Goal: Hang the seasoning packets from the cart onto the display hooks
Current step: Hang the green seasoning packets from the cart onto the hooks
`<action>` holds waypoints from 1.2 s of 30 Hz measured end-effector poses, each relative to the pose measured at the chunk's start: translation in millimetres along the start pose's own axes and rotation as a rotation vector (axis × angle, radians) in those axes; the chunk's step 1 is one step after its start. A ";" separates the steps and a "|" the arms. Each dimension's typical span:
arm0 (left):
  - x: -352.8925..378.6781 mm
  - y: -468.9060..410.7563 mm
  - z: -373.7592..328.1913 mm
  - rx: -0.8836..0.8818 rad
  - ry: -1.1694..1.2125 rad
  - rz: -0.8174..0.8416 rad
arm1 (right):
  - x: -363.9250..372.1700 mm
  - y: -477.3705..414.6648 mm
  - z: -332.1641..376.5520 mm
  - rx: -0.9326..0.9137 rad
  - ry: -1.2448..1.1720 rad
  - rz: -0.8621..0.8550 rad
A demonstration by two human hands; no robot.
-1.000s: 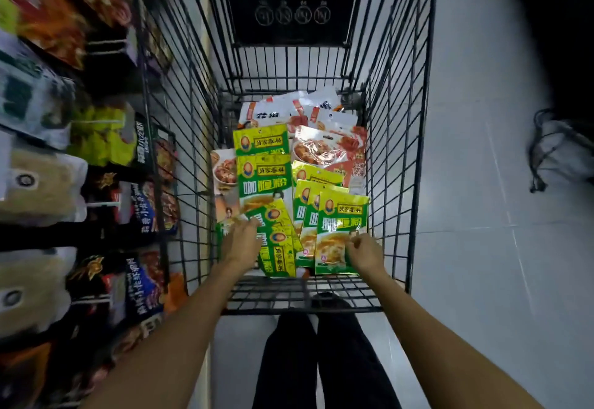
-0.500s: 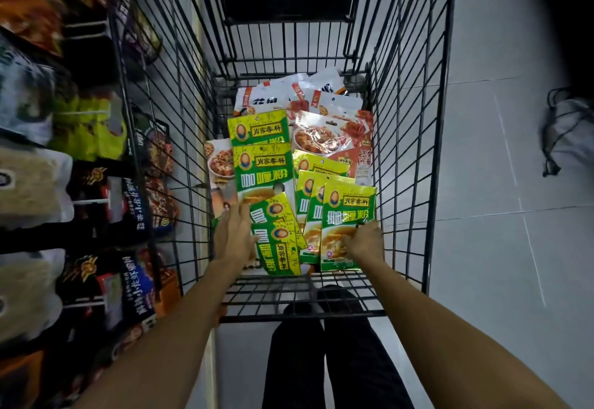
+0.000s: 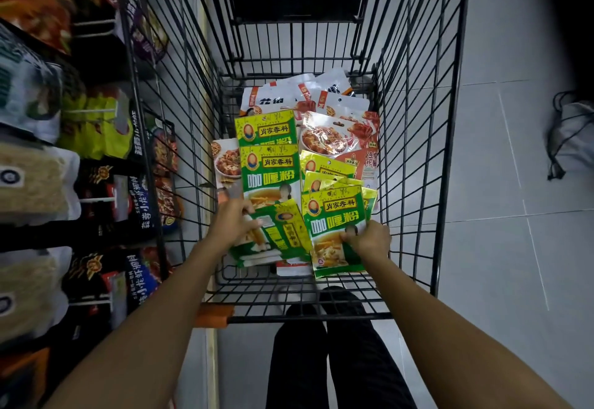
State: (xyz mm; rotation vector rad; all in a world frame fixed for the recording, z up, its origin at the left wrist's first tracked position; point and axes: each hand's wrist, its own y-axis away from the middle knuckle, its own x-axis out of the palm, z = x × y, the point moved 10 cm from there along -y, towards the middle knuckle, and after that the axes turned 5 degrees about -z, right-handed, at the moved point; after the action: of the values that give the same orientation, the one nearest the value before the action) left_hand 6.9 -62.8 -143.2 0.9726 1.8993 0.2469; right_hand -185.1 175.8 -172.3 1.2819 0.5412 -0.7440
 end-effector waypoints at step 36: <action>-256.7 155.0 -87.8 -0.108 1.542 -0.376 | -195.3 199.8 271.7 -0.593 -0.770 0.631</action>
State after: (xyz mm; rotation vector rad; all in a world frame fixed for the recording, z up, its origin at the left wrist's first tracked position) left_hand 74.5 -124.2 155.6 0.1916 3.3053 1.0710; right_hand -174.9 -29.6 158.7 0.4814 -0.2669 -0.4317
